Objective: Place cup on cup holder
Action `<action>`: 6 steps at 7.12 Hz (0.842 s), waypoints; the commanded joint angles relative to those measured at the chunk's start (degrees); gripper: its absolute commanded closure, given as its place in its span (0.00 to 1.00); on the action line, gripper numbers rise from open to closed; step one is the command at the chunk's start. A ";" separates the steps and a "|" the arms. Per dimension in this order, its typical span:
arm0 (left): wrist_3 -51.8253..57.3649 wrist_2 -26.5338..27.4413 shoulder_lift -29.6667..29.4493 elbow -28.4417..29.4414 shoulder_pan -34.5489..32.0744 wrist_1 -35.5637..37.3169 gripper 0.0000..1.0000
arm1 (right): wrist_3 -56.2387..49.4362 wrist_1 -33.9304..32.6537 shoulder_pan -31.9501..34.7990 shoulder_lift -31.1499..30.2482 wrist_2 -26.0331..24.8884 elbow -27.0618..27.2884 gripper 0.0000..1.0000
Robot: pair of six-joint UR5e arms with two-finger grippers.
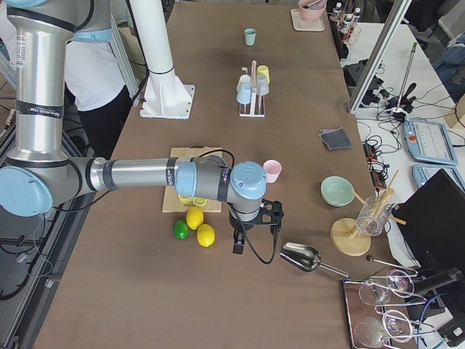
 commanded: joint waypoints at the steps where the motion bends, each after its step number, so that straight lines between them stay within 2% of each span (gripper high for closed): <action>1: 0.00 0.06 0.00 -0.02 0.00 0.07 0.02 | 0.26 0.11 -0.10 0.31 0.08 -0.54 0.00; 3: 0.00 -0.03 -0.17 -0.02 0.00 -0.01 0.02 | 0.18 0.02 -0.80 1.63 0.34 -1.24 0.00; 5: -0.44 -0.12 0.00 0.33 0.00 0.60 0.02 | -0.62 -0.68 -7.46 6.17 -0.27 -2.12 0.00; 6: 0.08 -0.03 -0.26 1.21 0.09 0.25 0.02 | 0.08 -1.72 -13.14 8.90 -3.50 -2.04 0.00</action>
